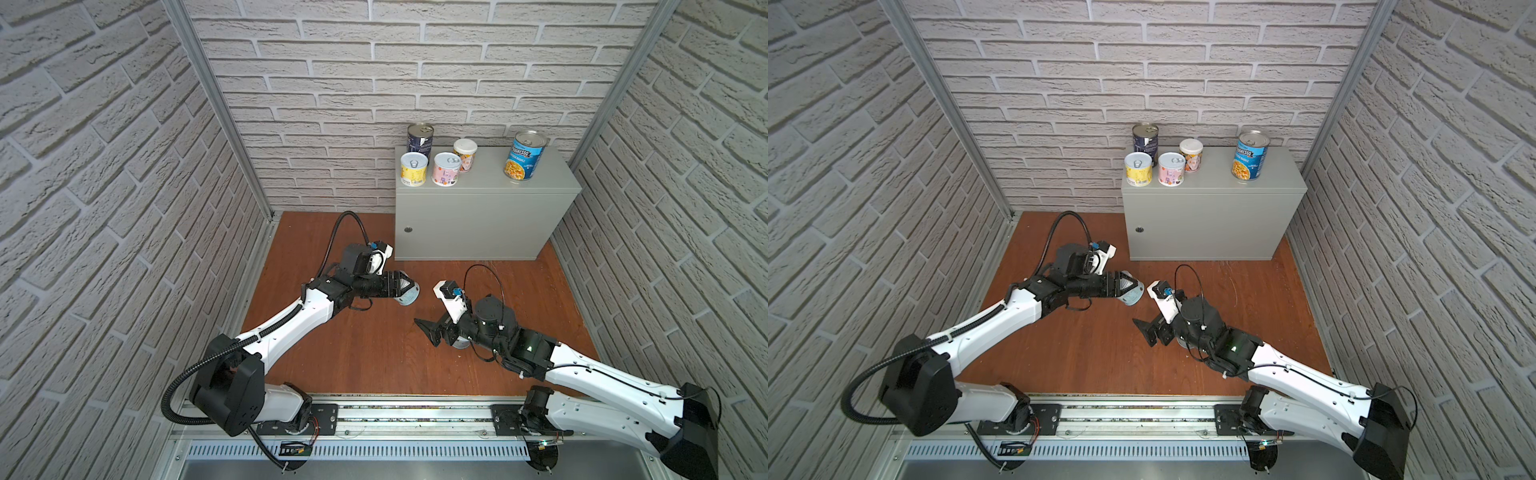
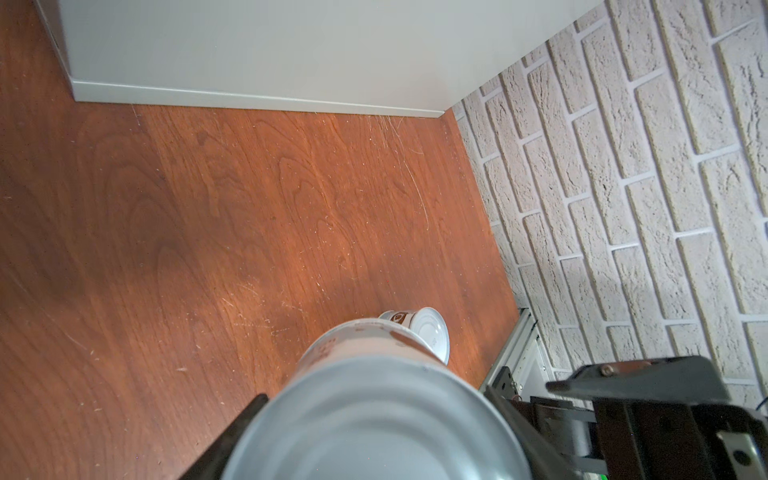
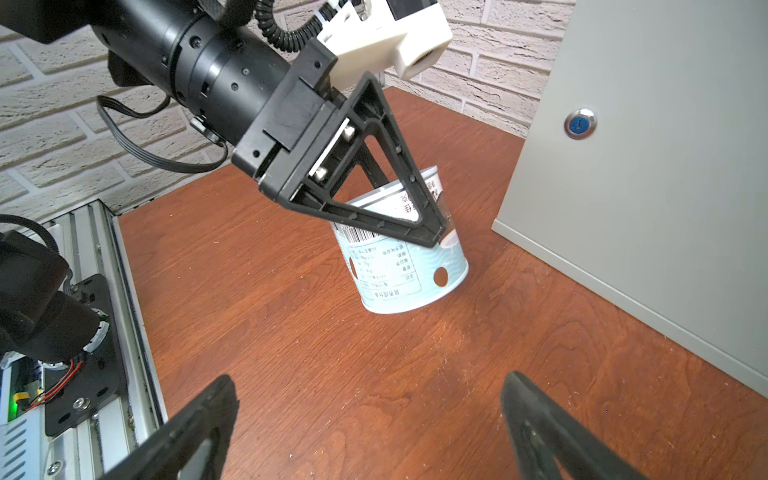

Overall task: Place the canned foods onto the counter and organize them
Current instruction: 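Bring the held can to the right gripper and close the right gripper on it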

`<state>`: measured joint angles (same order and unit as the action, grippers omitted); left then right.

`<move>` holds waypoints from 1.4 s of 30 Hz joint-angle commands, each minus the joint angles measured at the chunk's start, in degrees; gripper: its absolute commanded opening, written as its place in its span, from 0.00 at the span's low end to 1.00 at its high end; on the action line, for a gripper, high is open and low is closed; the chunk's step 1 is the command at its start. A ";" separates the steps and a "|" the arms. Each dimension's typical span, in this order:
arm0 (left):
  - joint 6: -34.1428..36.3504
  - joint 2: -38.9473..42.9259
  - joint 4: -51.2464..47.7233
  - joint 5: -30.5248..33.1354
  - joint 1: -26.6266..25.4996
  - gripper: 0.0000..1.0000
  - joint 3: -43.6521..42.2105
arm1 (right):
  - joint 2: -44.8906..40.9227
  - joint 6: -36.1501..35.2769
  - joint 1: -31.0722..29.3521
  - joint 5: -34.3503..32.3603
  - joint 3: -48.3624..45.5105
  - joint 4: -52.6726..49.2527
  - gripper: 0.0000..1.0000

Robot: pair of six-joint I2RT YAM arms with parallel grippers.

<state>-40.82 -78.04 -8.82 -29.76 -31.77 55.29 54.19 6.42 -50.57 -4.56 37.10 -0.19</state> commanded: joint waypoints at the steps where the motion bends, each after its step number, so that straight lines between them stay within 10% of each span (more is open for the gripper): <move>1: -0.97 1.49 6.27 -2.32 -0.25 0.46 3.03 | 0.83 -2.41 -0.63 -1.75 1.04 4.98 1.00; 42: -1.68 0.13 3.76 -7.77 -4.57 0.46 5.20 | 13.48 -4.83 -0.67 -10.16 2.48 18.86 0.99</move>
<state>-43.13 -78.11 -9.08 -35.05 -36.05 58.54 67.42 2.44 -50.85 -13.37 38.35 14.79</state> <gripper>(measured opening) 0.757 0.990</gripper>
